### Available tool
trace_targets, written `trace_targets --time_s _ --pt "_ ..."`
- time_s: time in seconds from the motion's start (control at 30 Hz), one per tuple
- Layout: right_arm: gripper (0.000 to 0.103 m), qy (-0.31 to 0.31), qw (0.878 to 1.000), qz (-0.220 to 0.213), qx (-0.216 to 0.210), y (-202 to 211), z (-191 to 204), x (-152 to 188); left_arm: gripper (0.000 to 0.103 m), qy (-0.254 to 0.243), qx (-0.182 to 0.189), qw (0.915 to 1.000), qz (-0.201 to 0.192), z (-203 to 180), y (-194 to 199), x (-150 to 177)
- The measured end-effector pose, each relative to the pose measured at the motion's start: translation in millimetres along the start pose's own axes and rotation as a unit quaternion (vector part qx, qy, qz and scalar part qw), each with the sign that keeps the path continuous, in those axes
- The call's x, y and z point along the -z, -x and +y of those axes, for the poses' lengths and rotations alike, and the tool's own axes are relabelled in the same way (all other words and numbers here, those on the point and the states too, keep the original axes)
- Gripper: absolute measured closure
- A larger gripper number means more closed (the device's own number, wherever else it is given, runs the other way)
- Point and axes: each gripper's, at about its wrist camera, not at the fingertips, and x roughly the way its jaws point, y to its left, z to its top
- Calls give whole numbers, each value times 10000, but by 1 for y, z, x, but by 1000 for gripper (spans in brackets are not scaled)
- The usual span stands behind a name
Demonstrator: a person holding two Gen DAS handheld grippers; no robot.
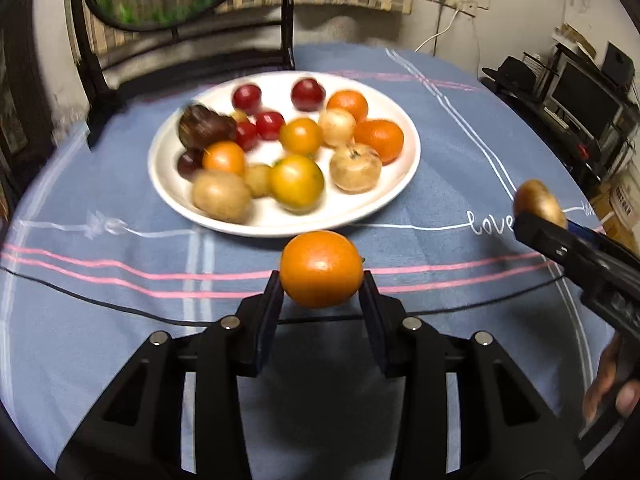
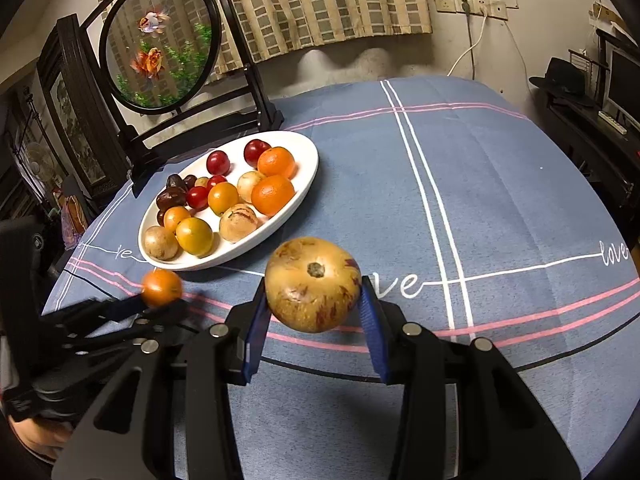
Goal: Organize fruits
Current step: 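Carry both held fruits onto the white plate and open both tools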
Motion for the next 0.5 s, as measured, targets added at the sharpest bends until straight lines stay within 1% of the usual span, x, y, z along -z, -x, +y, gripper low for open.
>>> trace_targets --time_s 0.17,0.23,0.33,0.4,0.5 --pt "60 194 9997 -121 27 0 15 -1 63 -244 35 9990 -367 13 32 -7" --pt "60 239 9996 -116 20 -2 21 -4 63 -309 -46 9984 -472 18 39 -11" --pt "60 232 9996 -7 -169 -6 28 -9 63 -324 -101 9981 -513 24 39 -20" --pt "60 335 9992 67 -206 -12 35 -15 63 -264 -78 9983 -518 31 38 -26" --pt "60 496 9985 91 -232 -20 47 -33 63 -227 -3 9980 -586 37 34 -39"
